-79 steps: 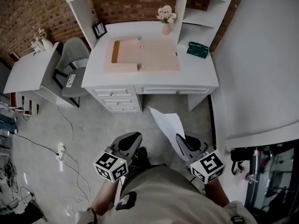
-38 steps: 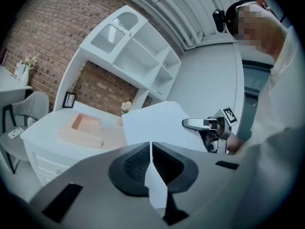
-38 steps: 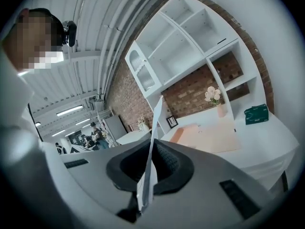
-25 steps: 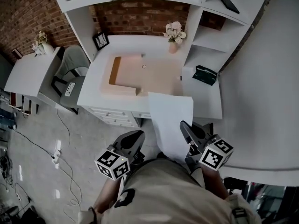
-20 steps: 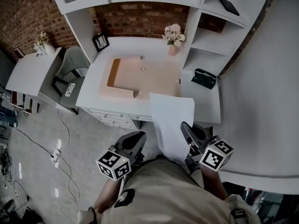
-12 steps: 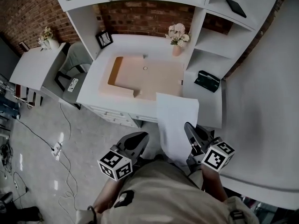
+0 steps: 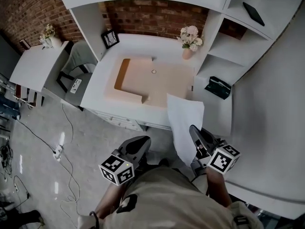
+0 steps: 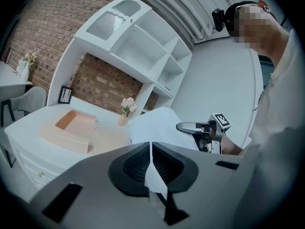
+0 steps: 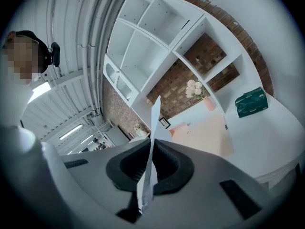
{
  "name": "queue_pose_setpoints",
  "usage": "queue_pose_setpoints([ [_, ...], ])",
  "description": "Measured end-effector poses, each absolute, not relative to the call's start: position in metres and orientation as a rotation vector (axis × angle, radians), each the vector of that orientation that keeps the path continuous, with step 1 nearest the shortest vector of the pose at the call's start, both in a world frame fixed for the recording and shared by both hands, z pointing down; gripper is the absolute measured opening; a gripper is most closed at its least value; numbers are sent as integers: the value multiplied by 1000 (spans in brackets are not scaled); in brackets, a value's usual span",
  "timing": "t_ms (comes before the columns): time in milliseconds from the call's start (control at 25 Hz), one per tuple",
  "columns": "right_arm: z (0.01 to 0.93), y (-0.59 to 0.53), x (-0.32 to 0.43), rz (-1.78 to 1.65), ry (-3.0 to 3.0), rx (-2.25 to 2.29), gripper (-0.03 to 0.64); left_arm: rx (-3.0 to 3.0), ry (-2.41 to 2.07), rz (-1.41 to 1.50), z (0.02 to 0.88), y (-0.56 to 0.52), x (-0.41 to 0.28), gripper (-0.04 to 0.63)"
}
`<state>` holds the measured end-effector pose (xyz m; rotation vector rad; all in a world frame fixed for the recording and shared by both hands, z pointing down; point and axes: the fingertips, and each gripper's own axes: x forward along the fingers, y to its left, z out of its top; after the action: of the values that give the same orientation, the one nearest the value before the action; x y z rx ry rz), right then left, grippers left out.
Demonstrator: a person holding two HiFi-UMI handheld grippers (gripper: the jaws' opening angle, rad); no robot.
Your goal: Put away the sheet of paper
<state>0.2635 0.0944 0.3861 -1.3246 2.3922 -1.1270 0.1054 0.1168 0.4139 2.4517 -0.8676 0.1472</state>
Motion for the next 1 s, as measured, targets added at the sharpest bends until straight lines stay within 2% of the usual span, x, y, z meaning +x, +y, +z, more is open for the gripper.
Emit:
queue_pose_setpoints([
  [1000, 372, -5, 172, -1088, 2322, -1599, 28, 2457, -749, 19, 417, -14, -11, 28],
])
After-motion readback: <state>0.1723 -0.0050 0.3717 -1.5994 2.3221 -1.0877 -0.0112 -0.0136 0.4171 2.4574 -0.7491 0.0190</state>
